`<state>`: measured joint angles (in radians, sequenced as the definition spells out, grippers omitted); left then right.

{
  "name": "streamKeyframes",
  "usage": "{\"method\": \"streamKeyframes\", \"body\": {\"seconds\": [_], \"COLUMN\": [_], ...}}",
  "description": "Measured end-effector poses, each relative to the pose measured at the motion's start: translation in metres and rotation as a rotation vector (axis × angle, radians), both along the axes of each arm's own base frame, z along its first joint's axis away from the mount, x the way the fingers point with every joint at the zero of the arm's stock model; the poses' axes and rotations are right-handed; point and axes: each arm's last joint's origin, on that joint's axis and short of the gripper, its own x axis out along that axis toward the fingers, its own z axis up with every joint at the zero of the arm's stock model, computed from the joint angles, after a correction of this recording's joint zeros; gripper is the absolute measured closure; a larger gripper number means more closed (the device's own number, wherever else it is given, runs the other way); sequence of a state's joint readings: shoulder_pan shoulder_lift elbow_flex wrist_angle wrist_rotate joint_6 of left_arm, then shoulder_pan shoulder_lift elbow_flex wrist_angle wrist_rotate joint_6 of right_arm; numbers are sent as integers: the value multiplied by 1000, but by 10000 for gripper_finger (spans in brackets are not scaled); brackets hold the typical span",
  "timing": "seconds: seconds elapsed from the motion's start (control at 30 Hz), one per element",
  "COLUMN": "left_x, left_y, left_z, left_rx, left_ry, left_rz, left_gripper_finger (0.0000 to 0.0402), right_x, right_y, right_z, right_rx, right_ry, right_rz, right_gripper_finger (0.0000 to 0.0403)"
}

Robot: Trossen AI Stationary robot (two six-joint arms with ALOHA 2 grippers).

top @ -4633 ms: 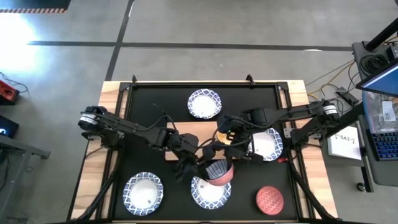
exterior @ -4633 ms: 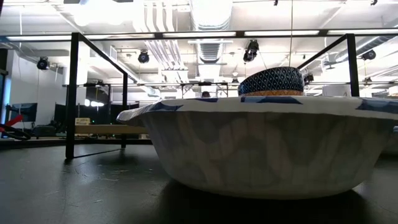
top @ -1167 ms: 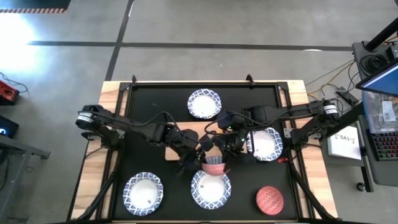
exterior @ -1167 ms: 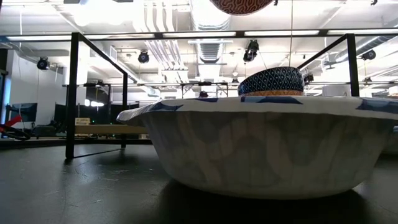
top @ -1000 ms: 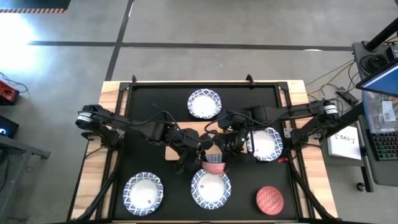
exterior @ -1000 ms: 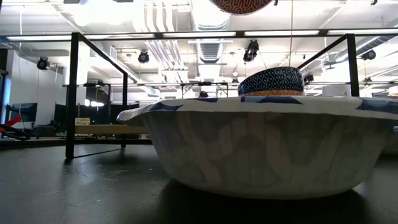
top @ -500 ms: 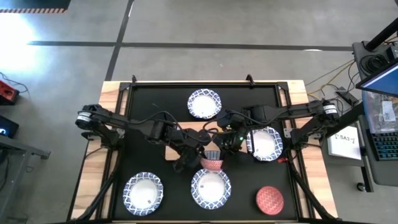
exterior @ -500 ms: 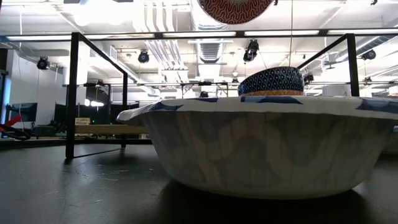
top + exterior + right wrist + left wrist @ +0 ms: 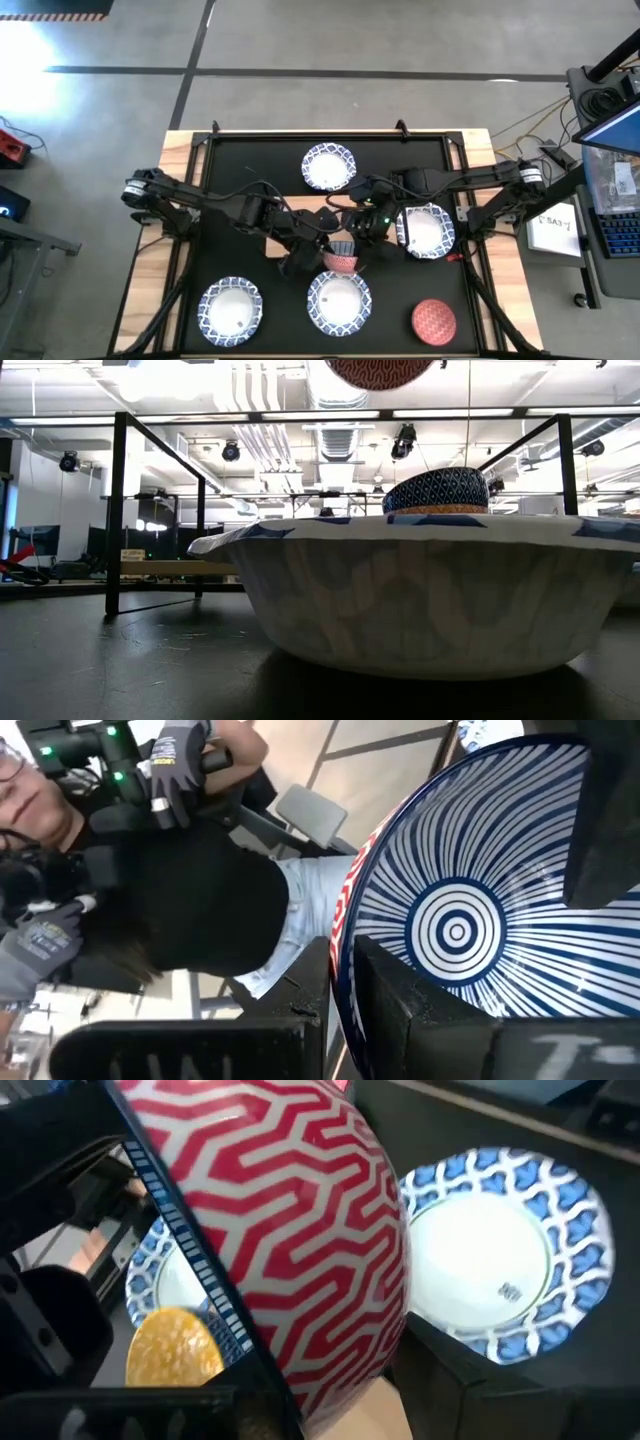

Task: Place and stack bowls onto a shelf
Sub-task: Stack the small dark blue and red patterned bowl on top of the small yellow and dark blue patterned bowl

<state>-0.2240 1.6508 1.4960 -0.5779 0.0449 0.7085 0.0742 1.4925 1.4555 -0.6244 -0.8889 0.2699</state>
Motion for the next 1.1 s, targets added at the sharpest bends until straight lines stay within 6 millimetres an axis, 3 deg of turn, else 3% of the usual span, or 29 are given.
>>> {"method": "streamKeyframes", "body": {"seconds": [0.23, 0.43, 0.63, 0.83, 1.1], "left_x": [0, -6, -8, -9, -11], "left_y": [1, 4, 4, 5, 5], "left_z": [0, 4, 7, 3, 2], "left_rx": [-32, -64, -93, -100, -81], "left_ry": [20, 86, 115, 153, 165], "left_rz": [60, 122, 146, 190, 176], "left_gripper_finger": [284, 222, 171, 162, 161], "right_x": [0, -3, -1, -3, -18], "right_y": [0, 0, -1, -5, -34], "right_z": [0, -5, -3, -3, 14], "right_rx": [-4, 16, 0, -18, -201], "right_ry": [1, 80, 34, 48, 32], "right_rz": [-6, -6, -5, -26, -160], "right_gripper_finger": [375, 377, 389, 389, 390]}}
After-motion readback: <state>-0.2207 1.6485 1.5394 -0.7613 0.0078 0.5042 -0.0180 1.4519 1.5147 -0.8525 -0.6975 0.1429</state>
